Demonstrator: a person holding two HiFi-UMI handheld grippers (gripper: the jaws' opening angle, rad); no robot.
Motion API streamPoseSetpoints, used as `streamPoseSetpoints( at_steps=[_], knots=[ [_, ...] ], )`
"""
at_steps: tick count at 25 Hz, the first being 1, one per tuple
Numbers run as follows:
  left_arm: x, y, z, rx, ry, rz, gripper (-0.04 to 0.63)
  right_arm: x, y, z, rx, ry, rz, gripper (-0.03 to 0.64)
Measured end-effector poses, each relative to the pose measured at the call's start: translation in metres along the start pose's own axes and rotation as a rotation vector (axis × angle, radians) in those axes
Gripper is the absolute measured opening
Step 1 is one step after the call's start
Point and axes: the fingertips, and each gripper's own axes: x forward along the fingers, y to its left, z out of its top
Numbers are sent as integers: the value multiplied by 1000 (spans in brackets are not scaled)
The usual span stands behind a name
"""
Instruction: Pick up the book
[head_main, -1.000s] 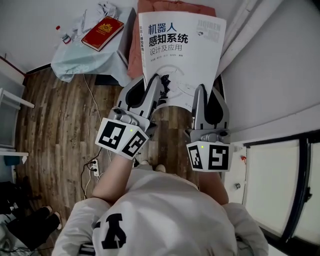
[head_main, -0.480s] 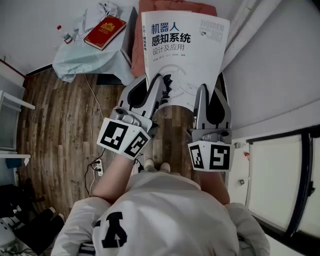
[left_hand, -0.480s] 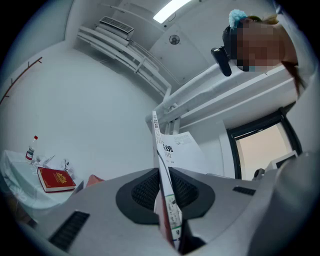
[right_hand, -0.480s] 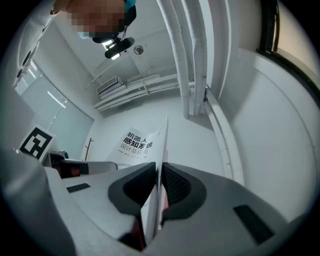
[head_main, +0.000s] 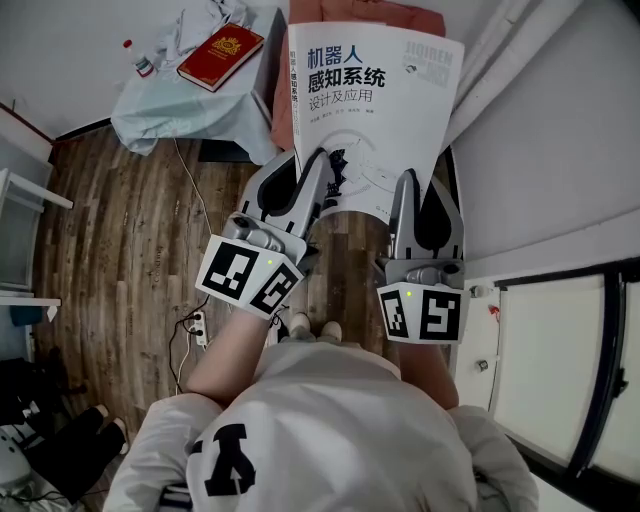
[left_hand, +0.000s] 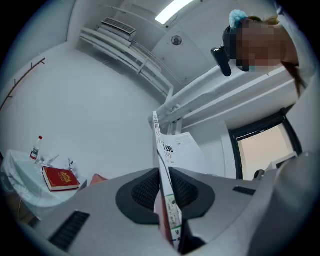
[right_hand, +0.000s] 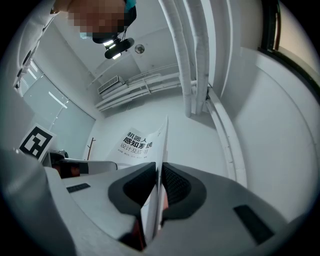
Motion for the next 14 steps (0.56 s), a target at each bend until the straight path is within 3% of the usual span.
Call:
streamPoseSetpoints(
  at_steps=[14],
  knots=[
    [0,0,-2,-10,1,2,49,0,-1,-1,-3,4,3,61]
  ],
)
